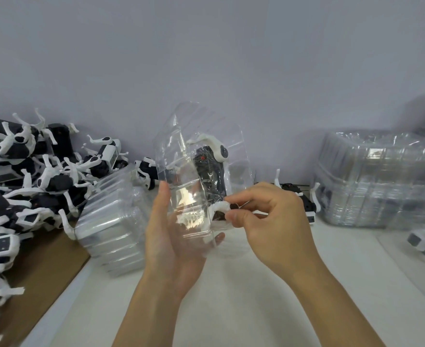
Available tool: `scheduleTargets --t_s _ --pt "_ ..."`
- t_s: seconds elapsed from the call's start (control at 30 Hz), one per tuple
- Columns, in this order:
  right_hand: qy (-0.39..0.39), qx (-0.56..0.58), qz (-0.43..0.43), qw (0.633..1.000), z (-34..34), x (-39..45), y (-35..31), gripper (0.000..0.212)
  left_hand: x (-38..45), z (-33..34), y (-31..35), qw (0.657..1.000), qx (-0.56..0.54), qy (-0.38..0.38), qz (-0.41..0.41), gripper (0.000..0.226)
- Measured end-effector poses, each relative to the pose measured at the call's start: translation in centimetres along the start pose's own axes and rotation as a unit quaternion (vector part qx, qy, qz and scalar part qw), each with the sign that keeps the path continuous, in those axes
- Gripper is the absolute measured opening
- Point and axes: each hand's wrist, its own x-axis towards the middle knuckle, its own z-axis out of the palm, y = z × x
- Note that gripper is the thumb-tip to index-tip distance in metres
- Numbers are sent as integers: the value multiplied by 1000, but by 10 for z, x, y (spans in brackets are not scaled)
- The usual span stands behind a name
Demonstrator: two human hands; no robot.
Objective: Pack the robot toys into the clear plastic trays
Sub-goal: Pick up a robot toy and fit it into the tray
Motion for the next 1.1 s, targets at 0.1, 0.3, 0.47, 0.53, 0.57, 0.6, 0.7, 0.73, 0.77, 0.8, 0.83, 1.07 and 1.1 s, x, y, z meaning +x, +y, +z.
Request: scheduleTargets --t_s 0.1,0.3,0.47,0.53,0.57,0.6,0.7,0.73,0.77,0.8,0.83,1.07,1.1 --pt "4 5 -1 1000 -1 0 0 30 -1 -1 -1 1000 -3 6 -5 71" --pt "-10 -22 -39 999 -2 -2 -5 11 -3 -4 -4 998 -50 -27 -24 94" --pt "65 -54 -82 993 -2 0 -15 15 -1 -4 -5 997 -46 -59 -31 94" --pt "117 -61 -87 987 -4 2 -17 10 -1 -3 -6 997 -30 -65 -36 92" --pt "135 -57 -86 985 -5 3 -19 5 -1 -2 -6 997 -24 -63 -34 90" --pt "146 -51 -86 984 -6 4 -20 6 -1 -1 -7 998 -19 -60 -32 87" --pt "159 -57 -88 982 -8 5 -22 21 -2 2 -9 997 -4 -68 -39 79" --pt "164 -66 -90 980 -9 6 -22 23 -3 3 -9 996 -1 -71 -45 81" --pt "168 -73 -91 979 -10 6 -23 23 -3 4 -9 996 1 -74 -48 82" --pt "171 -77 -91 978 -10 6 -22 23 -4 5 -9 996 1 -76 -49 81" --pt "172 -81 -91 978 -11 7 -22 23 -4 5 -9 996 -1 -78 -49 79" --pt "152 -97 -99 979 -14 7 -23 16 -7 7 -8 994 -2 -96 -45 80" --pt "149 -96 -98 979 -14 7 -22 14 -7 7 -7 994 -1 -101 -45 80"
